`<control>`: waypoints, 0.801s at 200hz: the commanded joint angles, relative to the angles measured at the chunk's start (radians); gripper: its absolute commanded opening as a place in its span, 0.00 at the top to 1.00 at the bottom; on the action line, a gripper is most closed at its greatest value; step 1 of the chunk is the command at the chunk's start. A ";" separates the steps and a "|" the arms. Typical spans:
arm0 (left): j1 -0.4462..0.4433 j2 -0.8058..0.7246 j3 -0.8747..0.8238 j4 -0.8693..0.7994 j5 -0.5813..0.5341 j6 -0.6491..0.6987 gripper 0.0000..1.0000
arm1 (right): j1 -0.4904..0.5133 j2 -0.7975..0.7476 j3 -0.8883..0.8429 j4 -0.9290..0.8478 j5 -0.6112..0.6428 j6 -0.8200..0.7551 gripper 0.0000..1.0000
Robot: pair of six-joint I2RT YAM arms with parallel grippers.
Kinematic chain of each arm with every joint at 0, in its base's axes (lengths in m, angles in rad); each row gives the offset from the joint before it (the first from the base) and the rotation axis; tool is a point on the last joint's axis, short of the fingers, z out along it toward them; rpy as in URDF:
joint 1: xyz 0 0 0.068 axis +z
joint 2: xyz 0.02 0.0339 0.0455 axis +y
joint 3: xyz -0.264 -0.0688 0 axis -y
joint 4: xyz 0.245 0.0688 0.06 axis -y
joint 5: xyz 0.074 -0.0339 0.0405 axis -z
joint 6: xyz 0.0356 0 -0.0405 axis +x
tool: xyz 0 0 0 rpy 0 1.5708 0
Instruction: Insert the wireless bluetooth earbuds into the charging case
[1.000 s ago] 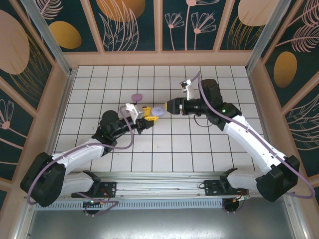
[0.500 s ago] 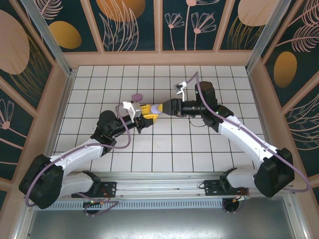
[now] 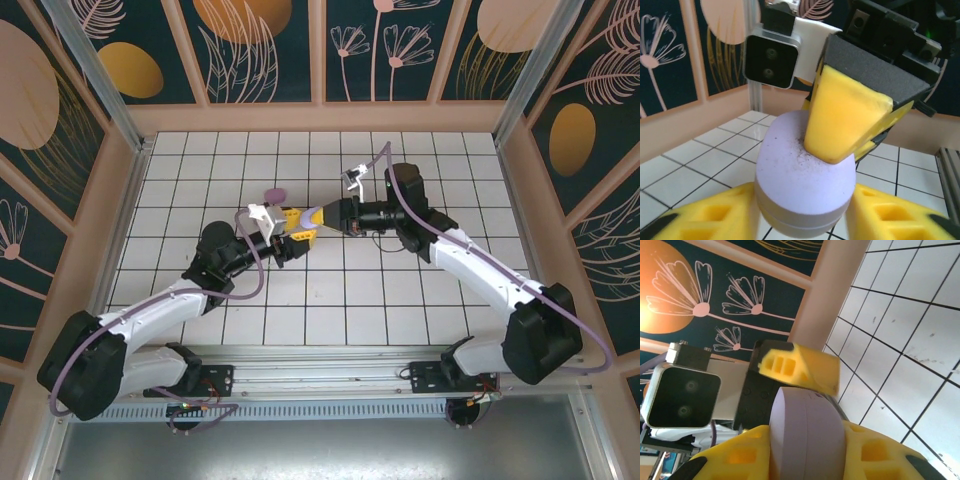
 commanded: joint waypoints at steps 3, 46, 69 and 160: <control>0.001 -0.077 0.006 -0.057 -0.165 0.050 0.43 | -0.122 0.007 -0.013 0.014 0.048 0.001 0.79; 0.002 -0.155 -0.019 -0.213 -0.422 0.076 0.31 | -0.223 0.144 0.028 -0.097 0.092 -0.141 0.79; 0.004 -0.190 -0.056 -0.252 -0.540 0.052 0.30 | -0.252 0.235 0.054 -0.140 0.145 -0.218 0.79; 0.005 -0.299 -0.199 -0.272 -0.680 -0.063 0.27 | -0.255 0.723 0.425 -0.249 0.201 -0.313 0.80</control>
